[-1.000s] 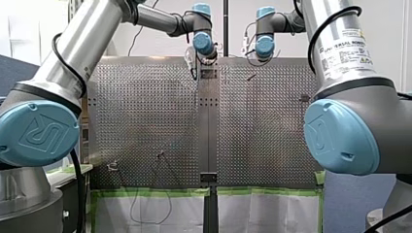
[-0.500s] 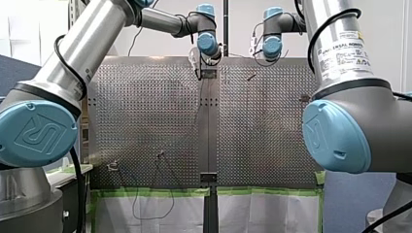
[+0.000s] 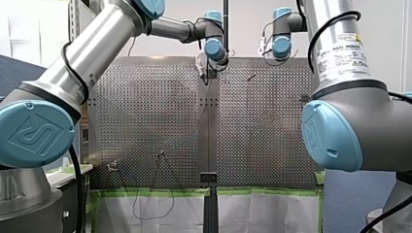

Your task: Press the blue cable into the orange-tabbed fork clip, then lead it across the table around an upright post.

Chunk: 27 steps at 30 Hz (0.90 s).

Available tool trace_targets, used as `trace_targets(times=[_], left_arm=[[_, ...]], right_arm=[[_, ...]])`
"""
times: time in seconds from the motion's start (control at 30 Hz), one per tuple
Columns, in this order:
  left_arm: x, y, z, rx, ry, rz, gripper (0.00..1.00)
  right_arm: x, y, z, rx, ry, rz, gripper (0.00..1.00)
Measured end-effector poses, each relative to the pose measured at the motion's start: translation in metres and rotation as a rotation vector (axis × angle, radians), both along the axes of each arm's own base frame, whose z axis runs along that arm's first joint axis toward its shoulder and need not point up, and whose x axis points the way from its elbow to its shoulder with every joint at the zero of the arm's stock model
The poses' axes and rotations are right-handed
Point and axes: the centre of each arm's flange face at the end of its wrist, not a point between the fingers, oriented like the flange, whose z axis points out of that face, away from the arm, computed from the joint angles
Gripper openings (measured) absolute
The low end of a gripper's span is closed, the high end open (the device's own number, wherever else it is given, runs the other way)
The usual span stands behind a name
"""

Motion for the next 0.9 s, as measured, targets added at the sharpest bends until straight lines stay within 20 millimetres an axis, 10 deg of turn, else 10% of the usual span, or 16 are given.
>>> trace_targets(times=[0.9], left_arm=[[0.018,-0.043,-0.053,-0.016,0.023,-0.045,0.00]], right_arm=[[-0.003,-0.034,-0.058,0.082,-0.019,0.064,0.00]])
